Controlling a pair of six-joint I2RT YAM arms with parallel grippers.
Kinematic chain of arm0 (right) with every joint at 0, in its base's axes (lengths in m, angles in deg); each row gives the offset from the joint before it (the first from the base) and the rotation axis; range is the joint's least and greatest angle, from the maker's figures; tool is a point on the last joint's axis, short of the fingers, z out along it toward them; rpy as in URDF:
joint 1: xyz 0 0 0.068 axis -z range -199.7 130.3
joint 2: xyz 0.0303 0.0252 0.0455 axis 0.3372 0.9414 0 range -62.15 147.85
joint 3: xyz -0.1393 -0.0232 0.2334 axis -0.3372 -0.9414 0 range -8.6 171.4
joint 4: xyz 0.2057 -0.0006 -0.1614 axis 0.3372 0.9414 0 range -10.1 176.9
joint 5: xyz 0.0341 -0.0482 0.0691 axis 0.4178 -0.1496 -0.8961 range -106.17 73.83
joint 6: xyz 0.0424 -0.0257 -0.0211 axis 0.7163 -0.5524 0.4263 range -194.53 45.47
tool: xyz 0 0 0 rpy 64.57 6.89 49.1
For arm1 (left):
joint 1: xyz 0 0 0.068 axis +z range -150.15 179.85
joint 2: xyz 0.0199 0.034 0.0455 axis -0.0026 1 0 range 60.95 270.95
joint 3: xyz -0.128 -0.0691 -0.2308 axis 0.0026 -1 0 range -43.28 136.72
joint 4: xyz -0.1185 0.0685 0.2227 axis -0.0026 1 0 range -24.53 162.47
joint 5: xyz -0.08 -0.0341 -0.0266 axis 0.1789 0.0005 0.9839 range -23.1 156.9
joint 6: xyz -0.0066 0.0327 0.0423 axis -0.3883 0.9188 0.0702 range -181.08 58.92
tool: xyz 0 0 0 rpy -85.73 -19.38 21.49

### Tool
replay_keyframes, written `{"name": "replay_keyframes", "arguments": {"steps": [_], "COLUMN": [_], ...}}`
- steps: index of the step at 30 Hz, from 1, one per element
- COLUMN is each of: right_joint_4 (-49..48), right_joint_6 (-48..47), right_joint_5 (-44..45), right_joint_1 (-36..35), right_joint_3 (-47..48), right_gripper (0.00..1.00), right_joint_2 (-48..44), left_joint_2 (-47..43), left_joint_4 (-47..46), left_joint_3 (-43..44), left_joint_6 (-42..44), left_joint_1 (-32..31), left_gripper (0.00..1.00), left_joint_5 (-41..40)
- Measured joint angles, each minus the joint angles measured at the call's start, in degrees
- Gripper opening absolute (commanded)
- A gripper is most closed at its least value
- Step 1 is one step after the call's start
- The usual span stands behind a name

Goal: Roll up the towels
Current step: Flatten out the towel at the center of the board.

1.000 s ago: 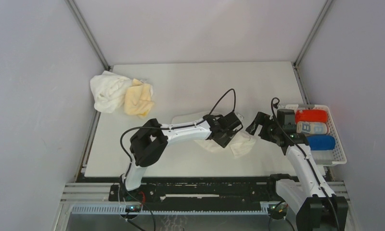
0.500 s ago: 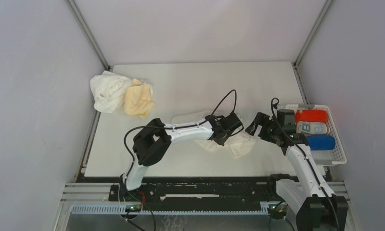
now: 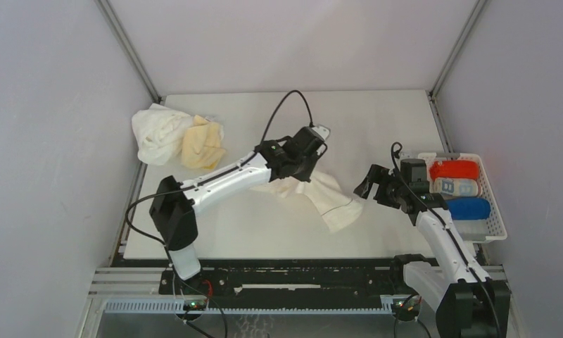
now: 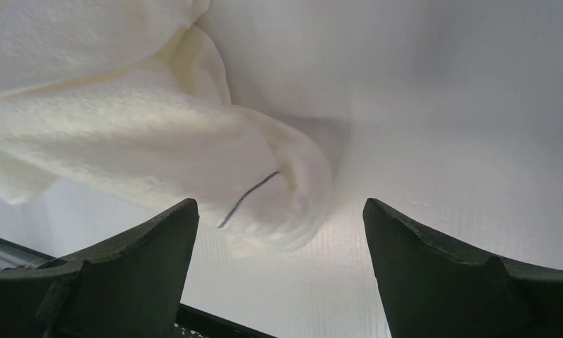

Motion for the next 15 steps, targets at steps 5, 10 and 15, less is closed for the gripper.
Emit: {"name": "replay_keyframes", "arguments": {"steps": [5, 10, 15], "right_joint_4": [-1.0, -2.1, -5.0], "right_joint_6": [-0.1, -0.3, -0.3], "right_joint_5": [-0.2, -0.3, -0.3], "right_joint_1": [-2.4, -5.6, -11.5], "right_joint_3": [0.0, 0.0, 0.0], "right_gripper": [0.87, 0.87, 0.86], "right_joint_2": [2.8, 6.0, 10.2], "left_joint_2": [-2.6, -3.4, -7.6], "left_joint_4": [0.2, 0.1, -0.2], "left_joint_3": [-3.1, -10.3, -21.7], "left_joint_6": [-0.2, -1.6, -4.3], "left_joint_1": [3.3, 3.2, 6.1], "left_gripper": [0.11, 0.21, 0.28], "left_joint_5": [2.5, 6.1, 10.3]}}
